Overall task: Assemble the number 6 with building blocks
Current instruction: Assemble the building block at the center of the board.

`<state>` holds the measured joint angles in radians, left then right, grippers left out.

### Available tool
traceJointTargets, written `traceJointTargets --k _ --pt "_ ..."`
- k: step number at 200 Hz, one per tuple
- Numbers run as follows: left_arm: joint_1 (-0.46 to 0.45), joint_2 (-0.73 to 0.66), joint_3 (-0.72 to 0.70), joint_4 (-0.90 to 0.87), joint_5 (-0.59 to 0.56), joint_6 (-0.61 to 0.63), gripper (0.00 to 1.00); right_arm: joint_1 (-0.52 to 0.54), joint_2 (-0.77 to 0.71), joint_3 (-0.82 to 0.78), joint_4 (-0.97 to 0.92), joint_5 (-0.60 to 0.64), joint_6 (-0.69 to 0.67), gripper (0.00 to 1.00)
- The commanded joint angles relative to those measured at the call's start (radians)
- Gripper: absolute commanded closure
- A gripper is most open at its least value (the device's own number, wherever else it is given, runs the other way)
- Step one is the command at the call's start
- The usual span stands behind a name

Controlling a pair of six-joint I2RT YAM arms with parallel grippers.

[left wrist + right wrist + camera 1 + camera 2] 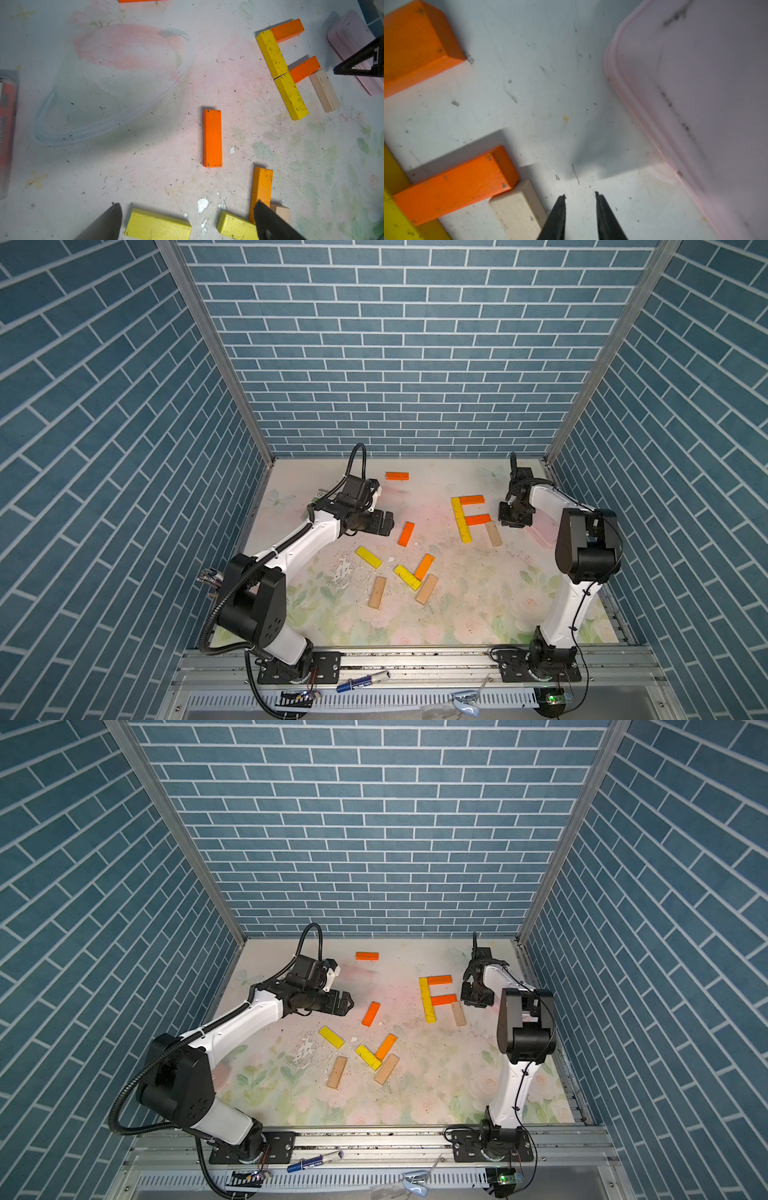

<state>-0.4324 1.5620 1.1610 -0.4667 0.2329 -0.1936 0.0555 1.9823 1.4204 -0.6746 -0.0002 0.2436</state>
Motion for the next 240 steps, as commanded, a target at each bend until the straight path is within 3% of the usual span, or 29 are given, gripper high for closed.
traceJointTargets --k 1,240 --pt "-0.004 0.000 0.023 -0.021 0.006 0.002 0.01 0.001 0.019 -0.003 -0.026 -0.015 -0.025 0.72" --pt "-0.006 -0.013 0.016 -0.011 0.015 -0.001 0.01 0.021 0.041 -0.029 -0.042 -0.033 -0.047 0.60"
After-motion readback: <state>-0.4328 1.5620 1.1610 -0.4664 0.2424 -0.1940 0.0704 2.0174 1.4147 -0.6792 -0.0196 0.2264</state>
